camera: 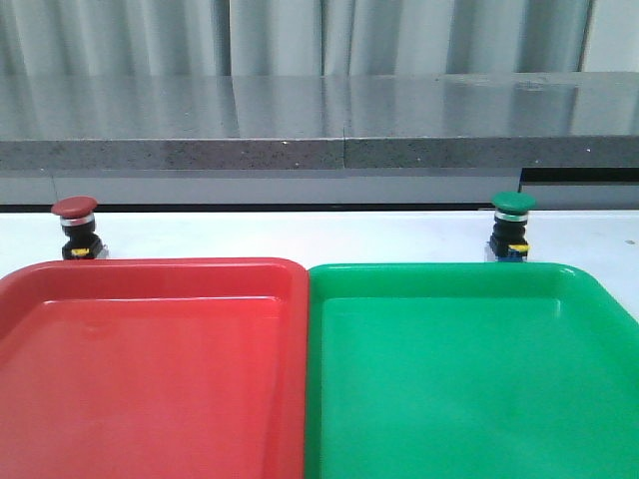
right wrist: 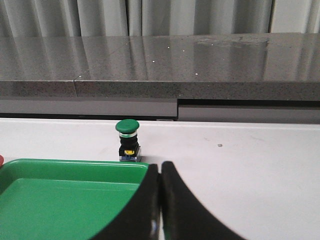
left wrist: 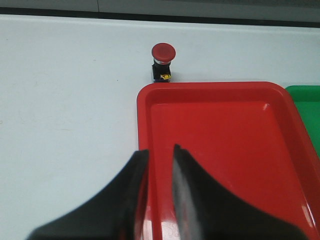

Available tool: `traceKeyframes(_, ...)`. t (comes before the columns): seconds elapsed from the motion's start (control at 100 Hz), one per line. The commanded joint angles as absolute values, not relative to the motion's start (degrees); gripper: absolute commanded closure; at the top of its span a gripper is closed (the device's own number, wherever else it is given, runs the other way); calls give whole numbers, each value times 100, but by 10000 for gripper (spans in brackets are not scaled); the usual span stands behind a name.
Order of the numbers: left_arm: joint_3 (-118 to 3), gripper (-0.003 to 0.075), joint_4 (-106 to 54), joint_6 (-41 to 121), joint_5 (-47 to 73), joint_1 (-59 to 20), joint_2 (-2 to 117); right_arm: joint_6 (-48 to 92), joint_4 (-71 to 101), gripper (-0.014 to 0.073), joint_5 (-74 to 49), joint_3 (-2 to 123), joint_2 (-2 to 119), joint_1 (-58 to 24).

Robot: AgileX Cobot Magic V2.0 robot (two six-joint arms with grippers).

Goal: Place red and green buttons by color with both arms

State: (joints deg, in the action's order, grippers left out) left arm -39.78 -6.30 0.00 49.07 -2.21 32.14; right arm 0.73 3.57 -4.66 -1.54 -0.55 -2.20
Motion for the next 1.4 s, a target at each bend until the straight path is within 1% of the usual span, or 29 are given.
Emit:
traceKeyframes(0.0, -4189, 350, -717, 139, 4598, -220, 3271, 83, 366, 661, 31, -75, -72, -227)
traceKeyframes(0.01, -4189, 312, -707, 150, 4598, -220, 3271, 83, 366, 661, 31, -75, -72, -227)
traceKeyframes(0.02, -4189, 293, -707, 150, 4598, -220, 3271, 83, 366, 661, 31, -75, -72, -227)
traceKeyframes(0.05, -4189, 200, -707, 193, 4598, -220, 3271, 83, 366, 661, 31, -75, -72, -227)
traceKeyframes(0.07, -4189, 167, -707, 210, 4598, -220, 3271, 83, 366, 661, 31, -75, -72, -227)
traceKeyframes(0.1, -4189, 94, -707, 221, 4598, -220, 3271, 83, 366, 661, 31, -75, -72, -227)
traceKeyframes(0.15, -4189, 27, -695, 221, 4598, -220, 3271, 83, 366, 661, 31, -75, -72, -227)
traceKeyframes(0.19, -4189, 6, -695, 221, 4598, -220, 3271, 83, 366, 661, 31, -75, -72, -227)
traceKeyframes(0.36, -4189, 9, -695, 221, 4575, -220, 3271, 83, 366, 661, 31, -75, -72, -227)
traceKeyframes(0.53, -4193, 10, -768, 221, 4232, -220, 3312, 83, 366, 661, 31, -75, -72, -227)
traceKeyframes(0.63, -4314, 39, -894, 221, 4153, -220, 3550, 83, 366, 661, 31, -75, -72, -227)
traceKeyframes(0.8, -4677, 120, -1089, 380, 4163, -296, 4479, 83, 366, 661, 31, -75, -72, -227)
traceKeyframes(0.87, -4876, 136, -1089, 401, 4140, -351, 4918, 83, 366, 661, 31, -75, -72, -227)
traceKeyframes(1.12, -5604, 135, -1089, 400, 3477, -585, 6528, 83, 366, 661, 31, -75, -72, -227)
traceKeyframes(1.39, -6487, 135, -1013, 400, 3209, -639, 8159, 83, 366, 661, 31, -75, -72, -227)
